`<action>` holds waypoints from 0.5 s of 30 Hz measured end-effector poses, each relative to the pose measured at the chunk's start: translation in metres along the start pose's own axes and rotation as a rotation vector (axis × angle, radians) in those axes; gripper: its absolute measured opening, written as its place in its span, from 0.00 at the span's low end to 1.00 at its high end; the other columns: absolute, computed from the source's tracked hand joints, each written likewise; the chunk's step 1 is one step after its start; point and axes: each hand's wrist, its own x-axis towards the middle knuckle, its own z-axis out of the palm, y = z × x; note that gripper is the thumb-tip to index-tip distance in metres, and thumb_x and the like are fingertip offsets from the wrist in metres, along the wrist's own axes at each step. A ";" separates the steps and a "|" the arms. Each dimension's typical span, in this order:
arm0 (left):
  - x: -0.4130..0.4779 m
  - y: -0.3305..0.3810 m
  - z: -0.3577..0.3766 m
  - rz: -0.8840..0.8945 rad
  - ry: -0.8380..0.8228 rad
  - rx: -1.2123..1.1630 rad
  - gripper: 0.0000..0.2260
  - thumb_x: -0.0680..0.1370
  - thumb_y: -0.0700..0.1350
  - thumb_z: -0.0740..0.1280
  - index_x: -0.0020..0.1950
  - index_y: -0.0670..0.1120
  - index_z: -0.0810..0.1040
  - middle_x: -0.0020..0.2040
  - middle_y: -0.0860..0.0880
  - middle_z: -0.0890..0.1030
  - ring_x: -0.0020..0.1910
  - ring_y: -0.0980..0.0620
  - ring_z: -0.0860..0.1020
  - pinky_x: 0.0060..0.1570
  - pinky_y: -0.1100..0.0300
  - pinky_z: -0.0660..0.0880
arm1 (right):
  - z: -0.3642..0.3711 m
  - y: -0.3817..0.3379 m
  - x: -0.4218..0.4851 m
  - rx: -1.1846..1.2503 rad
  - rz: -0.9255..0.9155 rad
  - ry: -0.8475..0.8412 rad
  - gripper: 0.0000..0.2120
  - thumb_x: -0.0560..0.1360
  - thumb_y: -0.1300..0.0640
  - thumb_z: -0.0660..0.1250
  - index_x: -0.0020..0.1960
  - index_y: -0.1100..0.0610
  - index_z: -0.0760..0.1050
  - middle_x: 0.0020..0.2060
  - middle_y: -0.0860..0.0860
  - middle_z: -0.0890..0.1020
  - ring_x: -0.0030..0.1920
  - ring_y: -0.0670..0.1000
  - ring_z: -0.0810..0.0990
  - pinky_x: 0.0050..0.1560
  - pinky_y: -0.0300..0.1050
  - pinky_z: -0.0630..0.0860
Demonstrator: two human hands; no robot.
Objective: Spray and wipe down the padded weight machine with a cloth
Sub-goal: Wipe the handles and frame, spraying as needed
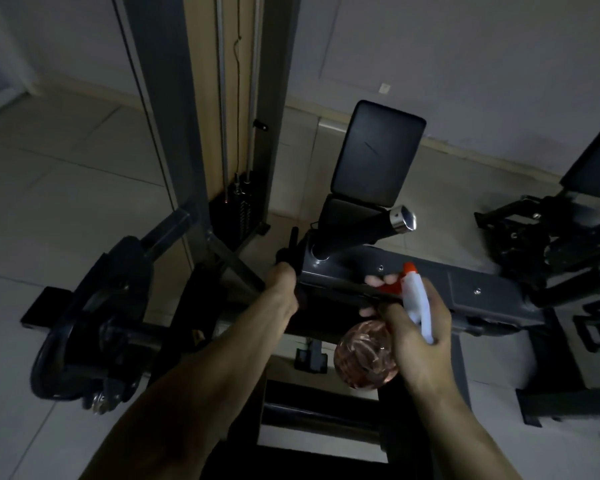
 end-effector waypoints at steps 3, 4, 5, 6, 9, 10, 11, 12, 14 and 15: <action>0.016 0.001 0.002 0.081 0.053 0.138 0.13 0.84 0.46 0.60 0.56 0.40 0.81 0.42 0.45 0.82 0.38 0.46 0.79 0.35 0.58 0.75 | -0.001 0.003 -0.001 -0.009 0.028 0.021 0.16 0.79 0.72 0.61 0.57 0.56 0.80 0.54 0.54 0.86 0.46 0.61 0.87 0.54 0.64 0.83; 0.018 -0.004 -0.003 0.112 0.082 0.193 0.11 0.84 0.43 0.59 0.55 0.40 0.80 0.40 0.45 0.80 0.35 0.47 0.78 0.33 0.59 0.73 | 0.000 0.006 -0.001 -0.011 0.041 0.022 0.17 0.79 0.73 0.60 0.58 0.56 0.80 0.53 0.54 0.87 0.46 0.61 0.87 0.54 0.65 0.83; 0.015 -0.011 -0.010 0.135 0.109 0.240 0.10 0.83 0.41 0.58 0.53 0.40 0.79 0.37 0.46 0.78 0.32 0.48 0.75 0.30 0.59 0.71 | 0.001 0.008 -0.002 -0.014 0.050 0.021 0.17 0.79 0.73 0.60 0.58 0.56 0.80 0.53 0.54 0.87 0.45 0.61 0.87 0.54 0.66 0.83; 0.013 -0.020 -0.018 0.144 0.128 0.269 0.08 0.83 0.39 0.58 0.53 0.42 0.77 0.35 0.46 0.76 0.29 0.49 0.74 0.28 0.60 0.70 | 0.004 0.010 -0.002 -0.016 0.053 0.017 0.18 0.79 0.73 0.60 0.58 0.56 0.80 0.53 0.54 0.86 0.45 0.61 0.87 0.55 0.67 0.83; 0.000 -0.021 -0.027 0.177 0.102 0.298 0.06 0.83 0.39 0.60 0.52 0.45 0.76 0.35 0.47 0.76 0.26 0.52 0.75 0.24 0.62 0.70 | 0.010 0.011 -0.005 -0.030 0.055 0.013 0.16 0.79 0.72 0.61 0.57 0.56 0.80 0.55 0.52 0.86 0.45 0.61 0.87 0.56 0.67 0.82; 0.004 -0.014 -0.021 0.195 0.097 0.335 0.06 0.84 0.41 0.60 0.51 0.46 0.76 0.36 0.47 0.76 0.29 0.52 0.76 0.28 0.60 0.72 | 0.012 0.011 -0.006 -0.035 0.059 0.007 0.16 0.79 0.72 0.61 0.57 0.56 0.79 0.55 0.52 0.86 0.45 0.61 0.87 0.56 0.67 0.82; 0.007 -0.004 -0.013 0.220 0.085 0.350 0.06 0.84 0.43 0.60 0.51 0.46 0.76 0.38 0.48 0.77 0.34 0.50 0.78 0.34 0.58 0.74 | 0.012 0.010 -0.007 -0.052 0.061 -0.005 0.15 0.79 0.72 0.60 0.57 0.57 0.79 0.55 0.52 0.86 0.45 0.61 0.87 0.56 0.67 0.82; 0.011 0.007 -0.003 0.264 0.069 0.354 0.07 0.84 0.44 0.61 0.53 0.45 0.78 0.41 0.47 0.79 0.41 0.46 0.81 0.41 0.56 0.75 | 0.012 0.009 -0.008 -0.055 0.056 -0.012 0.15 0.79 0.72 0.60 0.58 0.57 0.78 0.55 0.52 0.86 0.45 0.61 0.87 0.55 0.67 0.82; 0.013 0.018 0.010 0.333 0.069 0.353 0.09 0.84 0.42 0.62 0.57 0.42 0.80 0.45 0.46 0.80 0.52 0.40 0.82 0.48 0.53 0.76 | 0.008 0.006 -0.008 -0.066 0.040 -0.009 0.15 0.79 0.73 0.60 0.58 0.58 0.78 0.54 0.53 0.86 0.45 0.62 0.87 0.54 0.67 0.82; 0.013 0.013 0.009 0.341 0.079 0.385 0.09 0.84 0.41 0.61 0.58 0.42 0.80 0.44 0.46 0.80 0.51 0.40 0.82 0.47 0.53 0.76 | 0.007 0.007 -0.006 -0.074 0.041 0.003 0.16 0.79 0.74 0.60 0.58 0.58 0.78 0.54 0.54 0.86 0.45 0.62 0.87 0.54 0.68 0.82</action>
